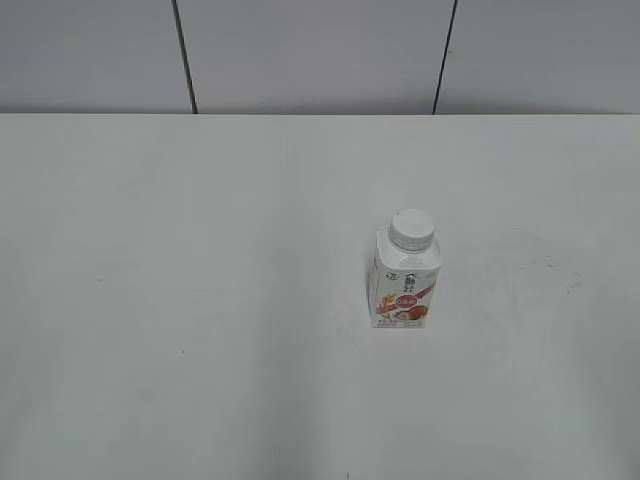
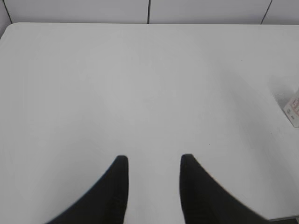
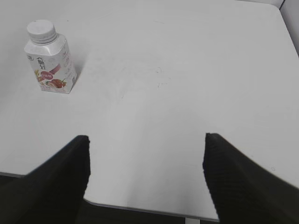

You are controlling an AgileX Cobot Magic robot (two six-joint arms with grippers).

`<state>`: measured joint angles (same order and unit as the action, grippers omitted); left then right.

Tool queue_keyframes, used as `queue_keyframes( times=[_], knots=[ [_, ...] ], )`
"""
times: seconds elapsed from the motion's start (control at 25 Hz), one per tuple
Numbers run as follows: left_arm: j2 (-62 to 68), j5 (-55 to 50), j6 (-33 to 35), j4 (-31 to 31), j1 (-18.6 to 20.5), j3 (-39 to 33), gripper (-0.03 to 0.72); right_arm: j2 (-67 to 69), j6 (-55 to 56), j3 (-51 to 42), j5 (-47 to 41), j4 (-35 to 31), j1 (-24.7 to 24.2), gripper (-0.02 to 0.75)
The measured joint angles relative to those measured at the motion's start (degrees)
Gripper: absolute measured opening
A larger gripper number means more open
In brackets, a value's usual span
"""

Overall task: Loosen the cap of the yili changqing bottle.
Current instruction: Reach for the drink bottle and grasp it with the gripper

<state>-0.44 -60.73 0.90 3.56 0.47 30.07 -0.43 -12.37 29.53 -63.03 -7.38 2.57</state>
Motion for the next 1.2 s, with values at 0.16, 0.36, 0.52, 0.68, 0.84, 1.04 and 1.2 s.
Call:
queue_keyframes(
  times=[0.16, 0.36, 0.52, 0.68, 0.84, 1.04, 1.2],
  knots=[
    [0.00, 0.00, 0.00, 0.00, 0.00, 0.00, 0.239, 0.00, 0.00, 0.00, 0.00, 0.00, 0.00, 0.592],
    [0.00, 0.00, 0.00, 0.00, 0.00, 0.00, 0.239, 0.00, 0.00, 0.00, 0.00, 0.00, 0.00, 0.592],
    [0.00, 0.00, 0.00, 0.00, 0.00, 0.00, 0.239, 0.00, 0.00, 0.00, 0.00, 0.00, 0.00, 0.592],
    [0.00, 0.00, 0.00, 0.00, 0.00, 0.00, 0.239, 0.00, 0.00, 0.00, 0.00, 0.00, 0.00, 0.592],
    [0.00, 0.00, 0.00, 0.00, 0.00, 0.00, 0.239, 0.00, 0.00, 0.00, 0.00, 0.00, 0.00, 0.592],
    [0.00, 0.00, 0.00, 0.00, 0.00, 0.00, 0.239, 0.00, 0.00, 0.00, 0.00, 0.00, 0.00, 0.592],
    [0.00, 0.00, 0.00, -0.17, 0.00, 0.00, 0.239, 0.00, 0.00, 0.00, 0.00, 0.00, 0.00, 0.592]
  ],
)
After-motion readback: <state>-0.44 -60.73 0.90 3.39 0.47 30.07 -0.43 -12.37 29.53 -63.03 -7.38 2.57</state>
